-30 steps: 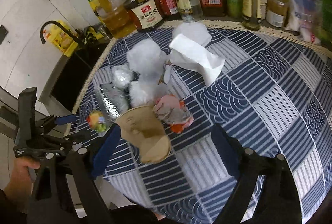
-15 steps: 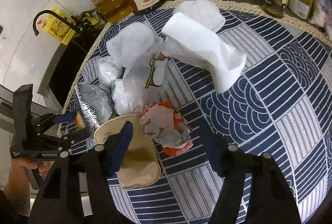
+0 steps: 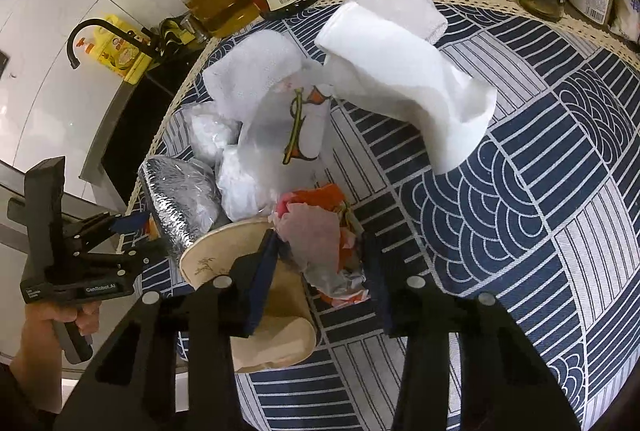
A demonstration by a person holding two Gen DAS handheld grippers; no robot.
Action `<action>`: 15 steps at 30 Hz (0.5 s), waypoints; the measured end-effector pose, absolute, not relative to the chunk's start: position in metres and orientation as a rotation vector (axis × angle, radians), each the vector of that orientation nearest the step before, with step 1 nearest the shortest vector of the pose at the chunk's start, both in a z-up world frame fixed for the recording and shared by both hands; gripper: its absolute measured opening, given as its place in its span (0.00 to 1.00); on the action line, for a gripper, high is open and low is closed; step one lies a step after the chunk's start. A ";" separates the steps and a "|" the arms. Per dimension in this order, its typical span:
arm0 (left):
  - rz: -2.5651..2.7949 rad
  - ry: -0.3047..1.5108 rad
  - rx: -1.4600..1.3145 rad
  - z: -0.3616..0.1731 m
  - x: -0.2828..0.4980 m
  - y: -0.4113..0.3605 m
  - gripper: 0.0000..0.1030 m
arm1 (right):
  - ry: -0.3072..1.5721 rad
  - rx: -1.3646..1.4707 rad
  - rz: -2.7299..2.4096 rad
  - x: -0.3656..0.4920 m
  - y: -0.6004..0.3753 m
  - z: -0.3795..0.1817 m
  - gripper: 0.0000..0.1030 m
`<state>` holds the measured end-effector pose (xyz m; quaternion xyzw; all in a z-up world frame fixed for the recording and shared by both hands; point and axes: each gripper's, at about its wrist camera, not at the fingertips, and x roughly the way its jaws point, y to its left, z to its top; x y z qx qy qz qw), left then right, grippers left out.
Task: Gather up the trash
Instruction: 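Grasp the crumpled red wrapper with the right tool while the left tool grasps the yellow chip bag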
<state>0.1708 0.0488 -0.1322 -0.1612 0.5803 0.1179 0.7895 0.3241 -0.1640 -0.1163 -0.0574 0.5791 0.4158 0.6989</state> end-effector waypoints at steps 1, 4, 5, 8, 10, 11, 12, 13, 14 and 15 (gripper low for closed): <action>0.250 1.247 -0.349 -0.131 0.171 0.049 0.66 | 1.288 -0.124 0.924 0.324 -0.165 -0.116 0.41; 0.247 1.238 -0.348 -0.129 0.169 0.049 0.66 | 1.277 -0.117 0.918 0.323 -0.166 -0.112 0.41; 0.246 1.233 -0.349 -0.127 0.169 0.049 0.65 | 1.274 -0.114 0.915 0.323 -0.167 -0.111 0.41; 0.238 1.224 -0.349 -0.123 0.166 0.049 0.65 | 1.259 -0.110 0.907 0.321 -0.170 -0.105 0.41; 0.233 1.215 -0.346 -0.119 0.165 0.048 0.65 | 1.248 -0.104 0.900 0.319 -0.173 -0.100 0.41; 0.230 1.209 -0.344 -0.116 0.164 0.048 0.65 | 1.241 -0.102 0.896 0.318 -0.174 -0.097 0.41; 0.228 1.202 -0.345 -0.114 0.162 0.048 0.65 | 1.233 -0.101 0.891 0.316 -0.176 -0.093 0.41; 0.222 1.194 -0.347 -0.111 0.161 0.047 0.65 | 1.227 -0.098 0.888 0.316 -0.177 -0.091 0.41; 0.218 1.185 -0.346 -0.107 0.160 0.047 0.65 | 1.219 -0.094 0.886 0.314 -0.179 -0.086 0.41; 0.216 1.179 -0.343 -0.105 0.159 0.046 0.65 | 1.212 -0.093 0.884 0.313 -0.180 -0.083 0.41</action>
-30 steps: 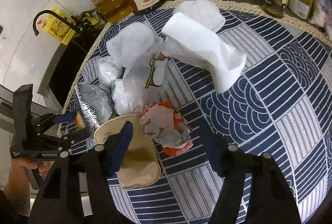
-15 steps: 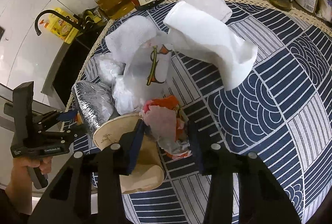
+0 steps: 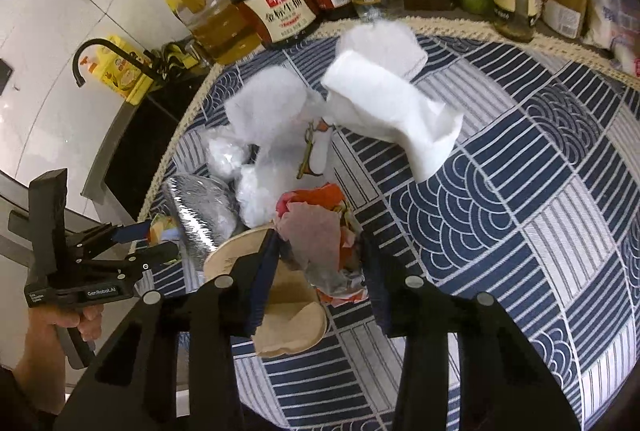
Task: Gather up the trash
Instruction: 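Grasp the crumpled red wrapper with the right tool while the left tool grasps the yellow chip bag, then lower both held items into the black trash bin and open both tools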
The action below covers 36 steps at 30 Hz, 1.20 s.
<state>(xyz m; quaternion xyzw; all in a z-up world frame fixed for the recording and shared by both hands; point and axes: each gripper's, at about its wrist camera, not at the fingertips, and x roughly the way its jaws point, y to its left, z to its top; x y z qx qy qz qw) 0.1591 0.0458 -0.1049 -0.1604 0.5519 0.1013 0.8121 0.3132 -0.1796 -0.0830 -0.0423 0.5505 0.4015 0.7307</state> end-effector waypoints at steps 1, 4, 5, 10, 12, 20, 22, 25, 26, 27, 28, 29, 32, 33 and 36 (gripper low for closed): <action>0.212 1.169 -0.341 -0.101 0.157 0.045 0.65 | 1.197 -0.094 0.878 0.310 -0.182 -0.077 0.41; 0.193 1.139 -0.338 -0.090 0.151 0.043 0.65 | 1.169 -0.090 0.864 0.303 -0.186 -0.064 0.41; 0.187 1.129 -0.335 -0.085 0.148 0.043 0.65 | 1.160 -0.088 0.860 0.300 -0.188 -0.060 0.41; 0.154 1.092 -0.326 -0.067 0.135 0.038 0.65 | 1.115 -0.074 0.841 0.276 -0.195 -0.039 0.41; 0.139 1.075 -0.319 -0.060 0.128 0.035 0.65 | 1.099 -0.069 0.835 0.263 -0.196 -0.031 0.41; 0.075 1.032 -0.312 -0.046 0.093 0.031 0.65 | 1.077 -0.045 0.827 0.211 -0.199 -0.020 0.41; 0.063 1.031 -0.310 -0.046 0.085 0.029 0.65 | 1.081 -0.034 0.827 0.196 -0.198 -0.021 0.41; 0.045 1.033 -0.299 -0.048 0.069 0.027 0.65 | 1.086 -0.024 0.828 0.177 -0.195 -0.023 0.41; 0.038 1.035 -0.296 -0.050 0.063 0.025 0.65 | 1.090 -0.019 0.830 0.169 -0.194 -0.024 0.41; 0.033 1.034 -0.295 -0.050 0.057 0.025 0.65 | 1.094 -0.016 0.832 0.161 -0.192 -0.026 0.41; 0.026 1.033 -0.297 -0.052 0.051 0.024 0.65 | 1.098 -0.015 0.833 0.155 -0.191 -0.028 0.41; 0.019 1.034 -0.301 -0.053 0.045 0.024 0.65 | 1.104 -0.013 0.836 0.146 -0.189 -0.030 0.41; 0.003 1.040 -0.307 -0.059 0.028 0.023 0.65 | 1.122 -0.010 0.839 0.127 -0.185 -0.038 0.41; -0.001 1.042 -0.309 -0.061 0.024 0.023 0.65 | 1.133 -0.008 0.840 0.119 -0.182 -0.043 0.41; -0.016 1.059 -0.313 -0.071 0.009 0.022 0.65 | 1.164 -0.005 0.837 0.102 -0.179 -0.056 0.41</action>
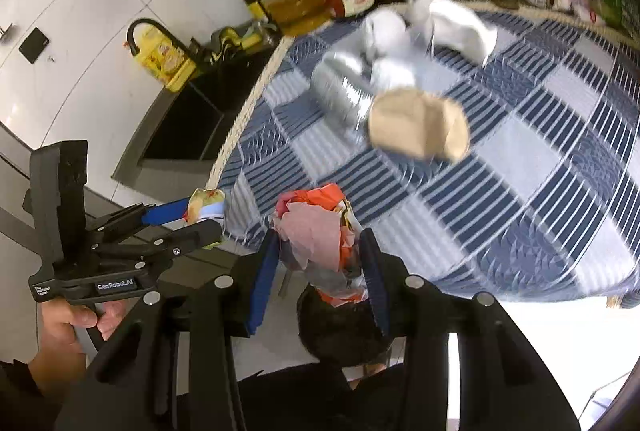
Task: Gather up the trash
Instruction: 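Lower both held items into the black trash bin and open both tools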
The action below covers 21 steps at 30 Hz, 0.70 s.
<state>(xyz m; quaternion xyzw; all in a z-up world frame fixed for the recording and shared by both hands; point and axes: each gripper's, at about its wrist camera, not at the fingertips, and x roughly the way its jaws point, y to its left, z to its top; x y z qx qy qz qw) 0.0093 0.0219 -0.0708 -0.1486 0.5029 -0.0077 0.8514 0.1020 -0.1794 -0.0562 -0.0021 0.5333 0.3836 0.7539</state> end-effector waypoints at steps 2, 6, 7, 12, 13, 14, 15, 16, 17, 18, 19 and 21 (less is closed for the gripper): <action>-0.024 1.076 -0.324 -0.081 -0.001 0.022 0.65 | 1.182 -0.005 0.837 0.092 -0.177 -0.065 0.41; -0.029 1.110 -0.342 -0.102 -0.015 0.022 0.65 | 1.244 0.003 0.828 0.076 -0.175 -0.090 0.41; -0.030 1.120 -0.349 -0.108 -0.019 0.023 0.65 | 1.256 0.005 0.826 0.074 -0.175 -0.094 0.41; -0.022 1.176 -0.392 -0.139 -0.033 0.026 0.65 | 1.292 -0.050 0.810 0.056 -0.168 -0.119 0.41; -0.025 1.191 -0.402 -0.146 -0.035 0.026 0.65 | 1.304 -0.053 0.811 0.053 -0.168 -0.124 0.41; -0.024 1.204 -0.404 -0.153 -0.037 0.026 0.65 | 1.316 -0.052 0.811 0.052 -0.167 -0.128 0.41; -0.023 1.212 -0.406 -0.157 -0.038 0.025 0.65 | 1.333 -0.050 0.813 0.050 -0.166 -0.135 0.41; -0.022 1.228 -0.413 -0.165 -0.039 0.025 0.65 | 1.342 -0.051 0.813 0.049 -0.166 -0.140 0.41; -0.020 1.249 -0.424 -0.173 -0.040 0.026 0.65 | 1.353 -0.052 0.813 0.047 -0.166 -0.145 0.41; -0.018 1.267 -0.430 -0.180 -0.041 0.026 0.65 | 1.369 -0.050 0.814 0.046 -0.165 -0.153 0.41; -0.020 1.281 -0.434 -0.186 -0.042 0.025 0.65 | 1.378 -0.050 0.814 0.045 -0.165 -0.158 0.41; -0.029 1.305 -0.440 -0.201 -0.044 0.022 0.65 | 1.403 -0.044 0.816 0.044 -0.164 -0.171 0.41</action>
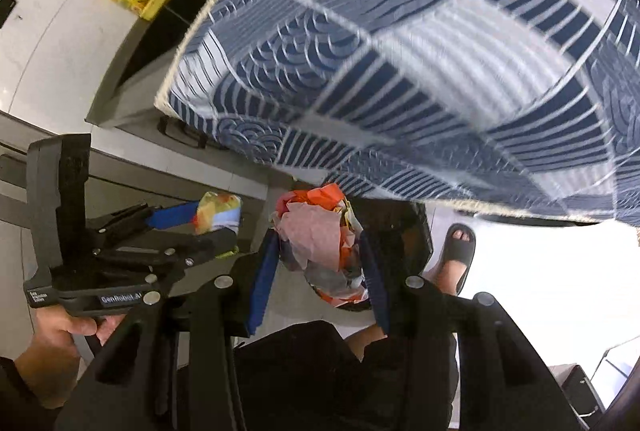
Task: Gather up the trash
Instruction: 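Lower both held items into the black trash bin and open both tools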
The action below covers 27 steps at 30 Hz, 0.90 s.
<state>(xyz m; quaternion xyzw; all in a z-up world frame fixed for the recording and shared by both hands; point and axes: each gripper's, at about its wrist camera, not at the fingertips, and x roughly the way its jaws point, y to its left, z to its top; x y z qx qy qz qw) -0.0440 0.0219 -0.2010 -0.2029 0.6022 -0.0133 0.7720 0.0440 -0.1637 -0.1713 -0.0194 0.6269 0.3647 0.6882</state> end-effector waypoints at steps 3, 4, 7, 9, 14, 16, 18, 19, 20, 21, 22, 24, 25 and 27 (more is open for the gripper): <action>-0.025 1.341 -0.447 -0.221 -0.044 0.020 0.65 | 1.445 -0.031 0.811 0.044 -0.160 -0.190 0.41; -0.022 1.347 -0.451 -0.225 -0.044 0.020 0.65 | 1.453 -0.025 0.812 0.045 -0.161 -0.196 0.41; -0.015 1.373 -0.461 -0.245 -0.045 0.022 0.65 | 1.487 -0.017 0.791 0.047 -0.160 -0.216 0.42; -0.011 1.389 -0.477 -0.256 -0.044 0.025 0.65 | 1.500 -0.011 0.764 0.049 -0.163 -0.228 0.42; -0.007 1.423 -0.495 -0.282 -0.044 0.027 0.65 | 1.570 0.017 0.732 0.054 -0.166 -0.259 0.42; 0.006 1.441 -0.499 -0.291 -0.044 0.028 0.67 | 1.588 0.029 0.723 0.055 -0.167 -0.268 0.42; 0.011 1.454 -0.508 -0.298 -0.044 0.029 0.67 | 1.601 0.044 0.719 0.057 -0.167 -0.276 0.42; 0.014 1.455 -0.515 -0.300 -0.044 0.030 0.67 | 1.603 0.050 0.718 0.057 -0.166 -0.276 0.42; 0.011 1.455 -0.519 -0.301 -0.045 0.031 0.67 | 1.608 0.052 0.719 0.057 -0.165 -0.278 0.42; 0.010 1.454 -0.520 -0.302 -0.044 0.031 0.67 | 1.610 0.052 0.721 0.058 -0.164 -0.279 0.43; 0.012 1.453 -0.519 -0.304 -0.043 0.031 0.67 | 1.610 0.052 0.723 0.058 -0.163 -0.281 0.43; 0.016 1.457 -0.528 -0.305 -0.043 0.031 0.68 | 1.615 0.056 0.724 0.059 -0.161 -0.283 0.45; 0.029 1.461 -0.526 -0.305 -0.042 0.031 0.72 | 1.619 0.058 0.718 0.059 -0.161 -0.284 0.47; 0.059 1.477 -0.538 -0.310 -0.041 0.034 0.83 | 1.633 0.082 0.705 0.062 -0.162 -0.286 0.54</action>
